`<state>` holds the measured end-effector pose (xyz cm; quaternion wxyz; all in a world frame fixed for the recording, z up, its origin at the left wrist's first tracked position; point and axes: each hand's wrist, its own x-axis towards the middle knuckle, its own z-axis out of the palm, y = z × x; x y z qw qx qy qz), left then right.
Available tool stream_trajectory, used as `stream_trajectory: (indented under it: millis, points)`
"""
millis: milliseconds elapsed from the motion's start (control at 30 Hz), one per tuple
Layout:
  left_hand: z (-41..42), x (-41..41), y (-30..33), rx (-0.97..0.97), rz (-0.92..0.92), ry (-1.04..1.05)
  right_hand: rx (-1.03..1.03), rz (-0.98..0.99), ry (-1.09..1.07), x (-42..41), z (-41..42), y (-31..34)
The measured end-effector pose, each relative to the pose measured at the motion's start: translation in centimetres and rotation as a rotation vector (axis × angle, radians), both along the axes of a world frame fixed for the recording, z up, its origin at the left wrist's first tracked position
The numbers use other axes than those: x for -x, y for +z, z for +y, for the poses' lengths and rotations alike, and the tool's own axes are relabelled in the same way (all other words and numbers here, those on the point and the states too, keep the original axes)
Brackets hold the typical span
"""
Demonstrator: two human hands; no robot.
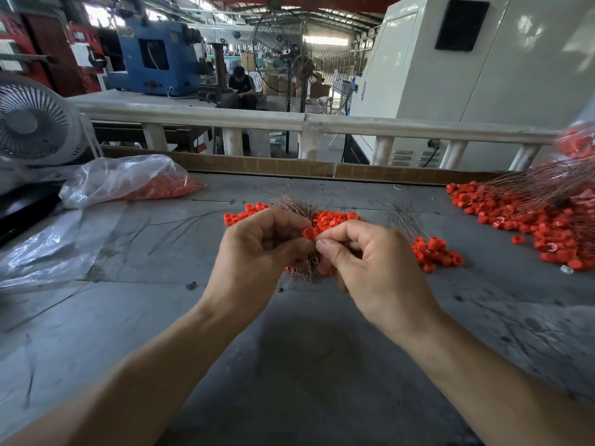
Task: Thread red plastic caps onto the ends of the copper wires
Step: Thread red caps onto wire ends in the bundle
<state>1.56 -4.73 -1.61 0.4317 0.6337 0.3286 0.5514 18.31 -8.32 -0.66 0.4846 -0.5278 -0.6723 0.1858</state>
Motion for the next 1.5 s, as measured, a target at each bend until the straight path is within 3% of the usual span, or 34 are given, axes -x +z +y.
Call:
stream_trajectory:
  millis: [500, 1233, 1500]
  points:
    - [-0.11, 0.07, -0.13, -0.001, 0.052, 0.016, 0.026, -0.016, -0.046, -0.01, 0.06, -0.12]
    - [-0.64, 0.22, 0.63, 0.282, -0.197, -0.108, 0.117, 0.223, 0.113, -0.39, 0.34, 0.01]
    - [-0.39, 0.45, 0.39, 0.326, -0.199, -0.183, 0.179, 0.264, 0.148, -0.48, 0.45, -0.19]
